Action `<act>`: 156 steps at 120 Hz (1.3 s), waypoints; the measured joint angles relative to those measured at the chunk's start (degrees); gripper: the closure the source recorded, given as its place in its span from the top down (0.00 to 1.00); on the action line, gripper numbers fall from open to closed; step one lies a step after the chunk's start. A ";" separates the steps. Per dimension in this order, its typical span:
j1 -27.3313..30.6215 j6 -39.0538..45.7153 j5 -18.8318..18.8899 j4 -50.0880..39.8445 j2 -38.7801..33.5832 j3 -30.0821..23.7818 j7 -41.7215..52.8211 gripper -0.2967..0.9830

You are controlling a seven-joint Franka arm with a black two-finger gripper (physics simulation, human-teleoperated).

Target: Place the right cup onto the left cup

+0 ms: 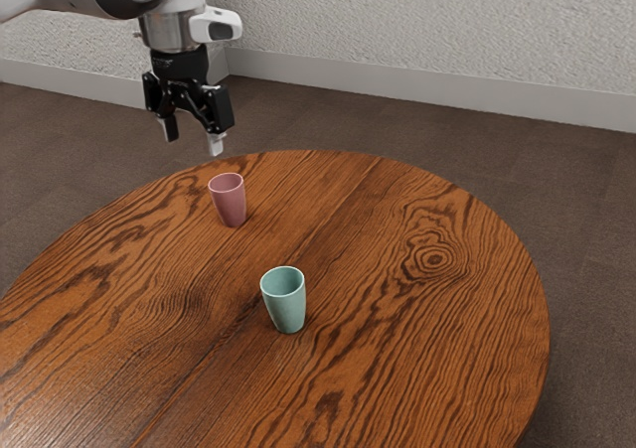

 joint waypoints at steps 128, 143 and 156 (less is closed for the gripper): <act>-0.97 14.76 -2.68 -20.70 -0.87 -9.82 -1.51 0.77; -0.51 17.84 -3.09 -22.58 -0.54 -11.01 -1.96 0.77; -1.50 19.41 -3.27 -22.18 0.87 -11.21 -2.48 0.77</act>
